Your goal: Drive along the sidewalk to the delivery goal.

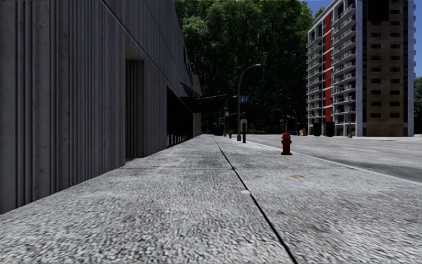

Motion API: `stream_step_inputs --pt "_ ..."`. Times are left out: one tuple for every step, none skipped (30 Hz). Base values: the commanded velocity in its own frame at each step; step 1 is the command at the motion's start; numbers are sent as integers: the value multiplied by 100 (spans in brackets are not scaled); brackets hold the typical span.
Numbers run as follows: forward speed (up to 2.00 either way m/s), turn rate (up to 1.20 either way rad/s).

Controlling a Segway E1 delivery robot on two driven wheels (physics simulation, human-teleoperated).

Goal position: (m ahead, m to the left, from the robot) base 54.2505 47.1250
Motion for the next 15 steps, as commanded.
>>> stream_step_inputs --pt "196 0" --pt "196 0" --pt "196 0" --pt "196 0" --pt "196 0" --pt "196 0" --pt "196 0" --pt "196 0" --pt "196 0" --pt "196 0" --pt "196 0" --pt "196 0" --pt "196 0" --pt "196 0" --pt "196 0"
